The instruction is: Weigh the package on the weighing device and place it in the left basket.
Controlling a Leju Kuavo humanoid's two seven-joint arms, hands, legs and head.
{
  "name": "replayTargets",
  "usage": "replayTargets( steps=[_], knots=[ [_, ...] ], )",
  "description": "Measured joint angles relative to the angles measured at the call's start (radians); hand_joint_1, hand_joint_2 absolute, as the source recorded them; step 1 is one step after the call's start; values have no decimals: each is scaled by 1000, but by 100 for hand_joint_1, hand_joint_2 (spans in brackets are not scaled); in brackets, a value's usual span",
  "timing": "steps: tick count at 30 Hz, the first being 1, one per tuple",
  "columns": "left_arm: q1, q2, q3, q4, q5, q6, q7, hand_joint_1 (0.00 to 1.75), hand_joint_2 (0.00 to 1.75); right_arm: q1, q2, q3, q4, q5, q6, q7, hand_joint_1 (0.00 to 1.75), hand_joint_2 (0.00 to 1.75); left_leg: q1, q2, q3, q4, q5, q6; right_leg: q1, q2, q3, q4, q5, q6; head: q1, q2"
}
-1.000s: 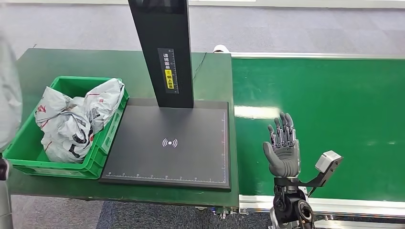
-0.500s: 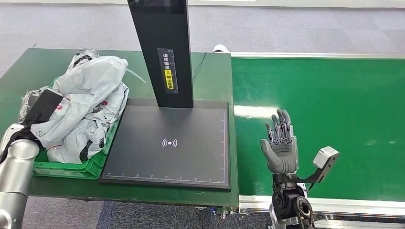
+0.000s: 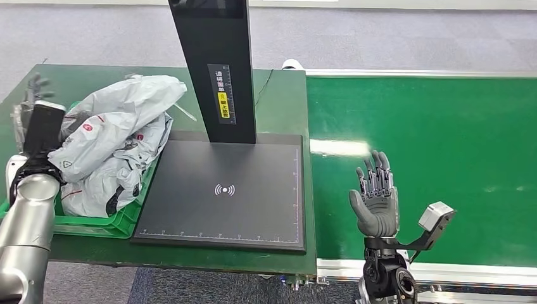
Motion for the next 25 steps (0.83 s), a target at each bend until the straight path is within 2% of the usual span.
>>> replayTargets(
  steps=[3, 8, 12, 17, 25],
  knots=[
    [52, -23, 26, -102, 75, 61, -43, 0, 175, 0, 0, 0, 0, -1, -10, 2, 0, 175, 0, 0, 0, 0, 0, 0, 0, 0, 0, 0, 0, 0, 0, 0],
    [207, -66, 53, -305, 146, 140, -118, 0, 175, 8, 1, -1, 0, -3, -17, -5, 0, 175, 0, 0, 0, 0, -1, 0, 0, 0, -1, 0, 0, 0, 0, 0],
    [335, -114, 74, -453, 164, 182, -168, 0, 175, 21, 1, -2, 0, 0, -24, -10, 0, 175, 0, 0, 0, 0, -1, 0, 0, 0, -1, 0, 0, 0, 0, 0],
    [446, -165, 92, -582, 157, 223, -215, 0, 175, 30, 6, -3, -1, 11, -27, -14, 0, 175, 0, 0, 0, 0, -1, 0, 0, 0, 0, -1, 0, 0, 0, 0],
    [657, -282, 93, -831, 203, 341, -426, 0, 175, 47, 8, -6, -10, 5, -36, -13, 0, 175, 0, 0, 0, 0, -2, 0, 0, 0, 0, -1, -1, 0, 0, 0]
  ],
)
